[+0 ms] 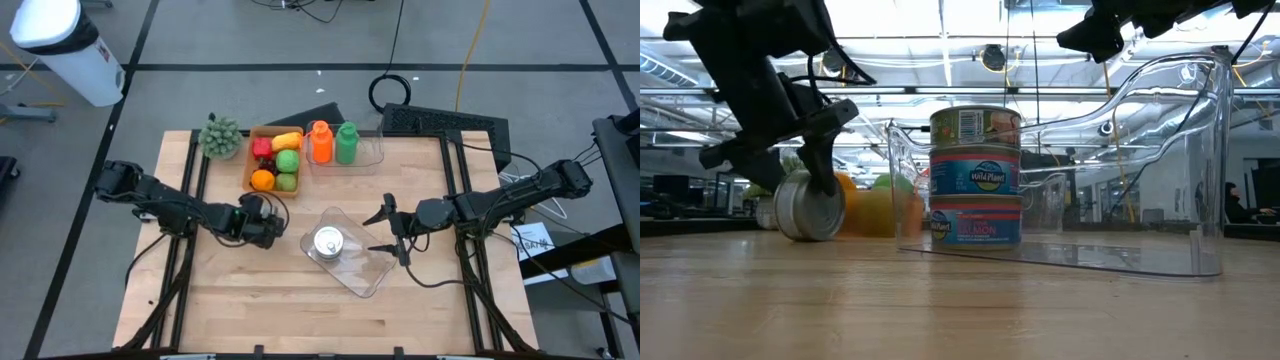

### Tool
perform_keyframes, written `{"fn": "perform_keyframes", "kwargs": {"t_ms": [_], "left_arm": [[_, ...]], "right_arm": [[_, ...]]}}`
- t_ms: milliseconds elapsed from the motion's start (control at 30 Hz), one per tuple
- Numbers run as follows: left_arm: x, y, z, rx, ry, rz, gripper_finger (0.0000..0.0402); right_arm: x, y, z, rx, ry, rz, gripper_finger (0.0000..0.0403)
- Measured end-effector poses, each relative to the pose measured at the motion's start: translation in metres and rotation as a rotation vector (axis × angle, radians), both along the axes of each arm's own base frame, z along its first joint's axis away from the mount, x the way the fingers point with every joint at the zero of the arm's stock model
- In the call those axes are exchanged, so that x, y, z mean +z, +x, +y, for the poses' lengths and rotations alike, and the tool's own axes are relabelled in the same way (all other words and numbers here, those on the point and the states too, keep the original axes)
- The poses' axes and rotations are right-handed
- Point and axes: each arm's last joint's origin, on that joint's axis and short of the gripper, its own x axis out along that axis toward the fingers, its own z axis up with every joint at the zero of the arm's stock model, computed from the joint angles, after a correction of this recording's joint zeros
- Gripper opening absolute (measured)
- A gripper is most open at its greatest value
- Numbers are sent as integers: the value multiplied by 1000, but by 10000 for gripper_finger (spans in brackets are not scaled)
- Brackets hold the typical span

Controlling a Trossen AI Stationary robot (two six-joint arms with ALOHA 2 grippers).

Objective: Pick & Place Food Item
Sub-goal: Put the green tuna can into the bottom transparent bin

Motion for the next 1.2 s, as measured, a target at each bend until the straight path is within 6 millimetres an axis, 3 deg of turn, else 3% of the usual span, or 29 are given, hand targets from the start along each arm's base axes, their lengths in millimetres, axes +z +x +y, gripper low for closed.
{"fn": "perform_keyframes", "kwargs": {"t_ms": [267, 467, 633, 867, 1000, 1200], "left_arm": [[1, 0, 8, -155, -32, 95, 144], [26, -1, 8, -260, 49, 6, 145], [74, -1, 5, -400, 151, -136, 145], [138, 11, -10, -668, 504, -432, 145], [142, 29, -17, -854, 614, -514, 145], [123, 62, -24, -1029, 652, -592, 145]], "right_arm": [[0, 0, 0, 0, 0, 0, 293], [0, 0, 0, -9, 9, 2, 293], [0, 0, 0, -22, 38, 6, 293], [1, 1, -3, -96, 19, -15, 293], [1, 1, -3, -128, 36, -16, 293], [2, 1, -3, -138, 73, -16, 293]]}}
